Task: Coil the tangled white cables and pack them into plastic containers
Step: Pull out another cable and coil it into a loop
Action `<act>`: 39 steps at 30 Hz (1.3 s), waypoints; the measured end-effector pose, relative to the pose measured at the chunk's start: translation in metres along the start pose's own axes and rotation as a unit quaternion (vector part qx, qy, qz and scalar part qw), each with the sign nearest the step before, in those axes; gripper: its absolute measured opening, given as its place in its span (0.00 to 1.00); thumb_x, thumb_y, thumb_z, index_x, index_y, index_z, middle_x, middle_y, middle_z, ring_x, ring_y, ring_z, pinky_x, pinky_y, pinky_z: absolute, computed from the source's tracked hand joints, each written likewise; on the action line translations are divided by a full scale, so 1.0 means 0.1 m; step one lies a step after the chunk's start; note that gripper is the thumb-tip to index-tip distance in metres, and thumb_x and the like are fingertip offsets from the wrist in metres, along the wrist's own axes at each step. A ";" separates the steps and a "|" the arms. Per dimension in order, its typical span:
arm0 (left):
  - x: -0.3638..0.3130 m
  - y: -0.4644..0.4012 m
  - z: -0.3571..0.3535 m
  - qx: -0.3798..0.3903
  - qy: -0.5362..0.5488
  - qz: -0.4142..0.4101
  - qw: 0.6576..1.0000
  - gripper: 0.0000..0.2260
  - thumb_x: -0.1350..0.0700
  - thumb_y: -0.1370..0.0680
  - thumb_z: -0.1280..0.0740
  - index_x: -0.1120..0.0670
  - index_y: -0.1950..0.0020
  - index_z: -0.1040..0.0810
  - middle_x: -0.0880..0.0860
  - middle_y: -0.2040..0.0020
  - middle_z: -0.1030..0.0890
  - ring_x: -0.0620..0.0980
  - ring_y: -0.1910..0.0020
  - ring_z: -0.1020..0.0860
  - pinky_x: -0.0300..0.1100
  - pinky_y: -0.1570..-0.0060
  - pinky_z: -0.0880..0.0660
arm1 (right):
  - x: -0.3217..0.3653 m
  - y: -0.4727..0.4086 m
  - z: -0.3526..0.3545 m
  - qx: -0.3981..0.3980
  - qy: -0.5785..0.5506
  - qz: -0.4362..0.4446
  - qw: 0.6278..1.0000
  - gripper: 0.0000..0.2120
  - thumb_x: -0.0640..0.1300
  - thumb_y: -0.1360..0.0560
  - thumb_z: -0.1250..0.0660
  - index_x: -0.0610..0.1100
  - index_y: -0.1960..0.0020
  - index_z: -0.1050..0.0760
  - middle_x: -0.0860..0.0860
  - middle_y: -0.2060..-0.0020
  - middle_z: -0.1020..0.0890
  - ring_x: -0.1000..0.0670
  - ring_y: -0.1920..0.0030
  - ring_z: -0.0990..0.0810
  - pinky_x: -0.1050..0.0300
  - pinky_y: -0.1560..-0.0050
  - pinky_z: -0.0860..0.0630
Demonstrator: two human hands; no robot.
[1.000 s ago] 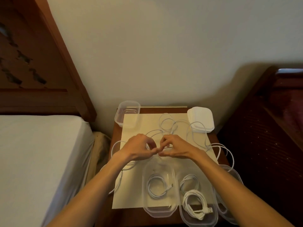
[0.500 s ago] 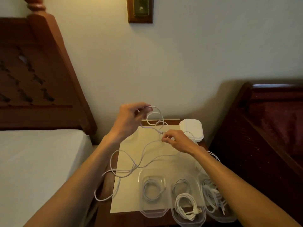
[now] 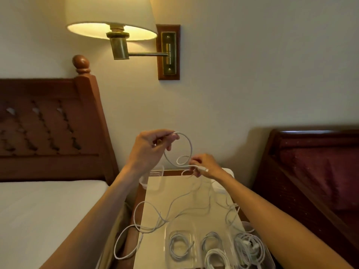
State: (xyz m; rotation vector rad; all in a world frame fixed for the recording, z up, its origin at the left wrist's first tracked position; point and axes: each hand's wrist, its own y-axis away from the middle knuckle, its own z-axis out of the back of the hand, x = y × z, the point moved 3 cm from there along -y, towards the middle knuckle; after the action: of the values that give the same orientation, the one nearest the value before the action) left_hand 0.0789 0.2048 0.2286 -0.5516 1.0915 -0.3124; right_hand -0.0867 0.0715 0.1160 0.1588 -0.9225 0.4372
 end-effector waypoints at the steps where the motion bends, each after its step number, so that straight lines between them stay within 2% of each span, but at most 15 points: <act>1: 0.01 0.06 0.00 0.014 -0.028 0.014 0.999 0.08 0.54 0.22 0.32 0.55 0.49 0.15 0.49 0.67 0.20 0.40 0.71 0.28 0.30 0.69 0.33 | 0.08 -0.01 0.11 -0.046 -0.018 0.012 0.999 0.09 0.41 0.20 0.37 0.40 0.51 0.19 0.45 0.62 0.17 0.49 0.67 0.19 0.58 0.61 0.18; 3: 0.17 0.22 -0.03 0.064 -0.115 0.066 0.989 0.05 0.53 0.23 0.31 0.50 0.51 0.15 0.47 0.65 0.19 0.40 0.69 0.26 0.32 0.68 0.32 | 0.32 0.01 0.41 -0.143 -0.055 0.055 0.987 0.08 0.42 0.20 0.36 0.40 0.50 0.19 0.47 0.63 0.17 0.54 0.68 0.22 0.67 0.66 0.24; 6: 0.57 0.46 -0.11 0.122 -0.242 0.146 0.951 0.06 0.54 0.22 0.31 0.50 0.49 0.15 0.48 0.58 0.17 0.45 0.60 0.21 0.42 0.61 0.25 | 0.74 0.05 0.79 -0.180 -0.096 0.110 0.973 0.08 0.43 0.22 0.34 0.41 0.49 0.18 0.48 0.64 0.17 0.56 0.69 0.23 0.65 0.67 0.26; 10: 0.59 0.47 -0.17 0.059 -0.165 0.241 0.954 0.27 0.62 0.23 0.32 0.52 0.25 0.34 0.55 0.34 0.27 0.51 0.58 0.19 0.39 0.65 0.20 | 1.12 0.15 0.95 -0.156 -0.035 0.188 0.969 0.08 0.43 0.22 0.33 0.40 0.49 0.17 0.49 0.65 0.17 0.58 0.72 0.23 0.66 0.68 0.27; 14: 0.01 0.01 -0.13 -0.093 -0.055 0.130 0.986 0.33 0.62 0.22 0.33 0.49 0.22 0.44 0.50 0.30 0.32 0.50 0.64 0.17 0.44 0.65 0.18 | 1.31 0.28 0.97 -0.143 0.006 0.252 0.957 0.07 0.42 0.23 0.31 0.40 0.49 0.17 0.48 0.66 0.17 0.57 0.70 0.22 0.68 0.66 0.25; 16: -0.20 -0.19 -0.17 -0.093 0.002 0.071 0.993 0.31 0.63 0.20 0.36 0.49 0.21 0.44 0.47 0.33 0.31 0.50 0.62 0.17 0.44 0.65 0.18 | 1.36 0.34 0.95 -0.136 0.022 0.278 0.951 0.07 0.42 0.24 0.31 0.41 0.49 0.16 0.48 0.66 0.16 0.53 0.69 0.21 0.64 0.64 0.23; 18: -0.28 -0.33 -0.20 -0.067 -0.004 0.033 0.997 0.24 0.62 0.20 0.37 0.52 0.24 0.36 0.48 0.37 0.26 0.49 0.57 0.17 0.40 0.61 0.18 | 1.38 0.39 0.94 -0.131 0.035 0.296 0.945 0.07 0.42 0.24 0.31 0.41 0.50 0.16 0.49 0.66 0.16 0.51 0.68 0.20 0.61 0.62 0.22; 20: -0.32 -0.42 -0.17 -0.067 -0.069 0.000 0.995 0.12 0.61 0.20 0.35 0.55 0.37 0.23 0.53 0.46 0.18 0.46 0.57 0.17 0.40 0.57 0.19 | 1.35 0.42 0.92 -0.132 0.045 0.308 0.941 0.07 0.42 0.23 0.32 0.41 0.50 0.16 0.51 0.66 0.17 0.55 0.68 0.22 0.64 0.62 0.23; 23: -0.43 -0.46 -0.12 -0.074 -0.130 -0.071 0.986 0.05 0.59 0.21 0.33 0.57 0.48 0.19 0.53 0.56 0.17 0.46 0.57 0.18 0.45 0.53 0.20 | 1.17 0.42 0.81 -0.129 0.048 0.308 0.941 0.06 0.40 0.22 0.33 0.39 0.51 0.18 0.49 0.64 0.18 0.58 0.67 0.22 0.65 0.61 0.23; 27: -0.75 -0.49 0.15 -0.158 -0.064 -0.135 0.976 0.06 0.58 0.21 0.33 0.57 0.47 0.19 0.52 0.55 0.17 0.46 0.54 0.19 0.42 0.50 0.22 | 0.47 0.31 0.50 -0.064 0.104 0.198 0.973 0.07 0.34 0.21 0.37 0.40 0.51 0.20 0.47 0.59 0.19 0.57 0.61 0.22 0.67 0.57 0.25; 30: -0.84 -0.43 0.47 -0.197 -0.013 -0.157 0.968 0.07 0.57 0.20 0.34 0.58 0.45 0.20 0.54 0.52 0.17 0.50 0.51 0.18 0.42 0.47 0.22 | -0.09 0.19 0.47 -0.109 0.145 0.083 0.980 0.10 0.38 0.21 0.38 0.47 0.56 0.21 0.49 0.59 0.17 0.50 0.57 0.20 0.49 0.49 0.21; 32: -0.65 -0.36 0.60 -0.203 -0.034 -0.118 0.972 0.05 0.57 0.21 0.33 0.54 0.47 0.19 0.53 0.54 0.16 0.49 0.52 0.17 0.40 0.49 0.22 | -0.13 0.14 0.63 -0.163 0.133 0.036 0.977 0.11 0.43 0.20 0.38 0.51 0.58 0.22 0.53 0.63 0.17 0.52 0.60 0.19 0.47 0.50 0.20; 35: -0.09 -0.25 0.64 -0.168 -0.087 0.084 0.978 0.07 0.56 0.22 0.31 0.44 0.55 0.17 0.52 0.57 0.15 0.47 0.60 0.17 0.42 0.54 0.22 | 0.23 0.15 0.94 -0.223 0.086 0.071 0.968 0.11 0.46 0.21 0.35 0.47 0.59 0.18 0.54 0.66 0.16 0.57 0.66 0.21 0.55 0.56 0.22; 37: 0.24 -0.13 0.52 -0.104 -0.097 0.225 0.964 0.08 0.59 0.21 0.33 0.50 0.44 0.17 0.56 0.49 0.16 0.49 0.67 0.17 0.44 0.58 0.19 | 0.53 0.19 1.08 -0.239 0.045 0.123 0.962 0.10 0.45 0.21 0.34 0.44 0.58 0.18 0.52 0.66 0.16 0.58 0.69 0.23 0.60 0.60 0.24; 39: 0.35 -0.04 0.34 -0.070 -0.115 0.249 0.959 0.15 0.60 0.20 0.35 0.57 0.33 0.24 0.56 0.40 0.20 0.49 0.68 0.17 0.41 0.66 0.20 | 0.78 0.23 1.12 -0.235 0.044 0.154 0.959 0.11 0.46 0.22 0.33 0.43 0.58 0.17 0.52 0.67 0.16 0.58 0.70 0.23 0.63 0.61 0.26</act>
State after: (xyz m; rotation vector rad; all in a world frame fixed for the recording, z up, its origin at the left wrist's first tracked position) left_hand 0.1251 0.1927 0.2166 -0.4067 0.9909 0.2668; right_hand -0.1380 0.0800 0.2436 -0.4417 -0.9419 0.4949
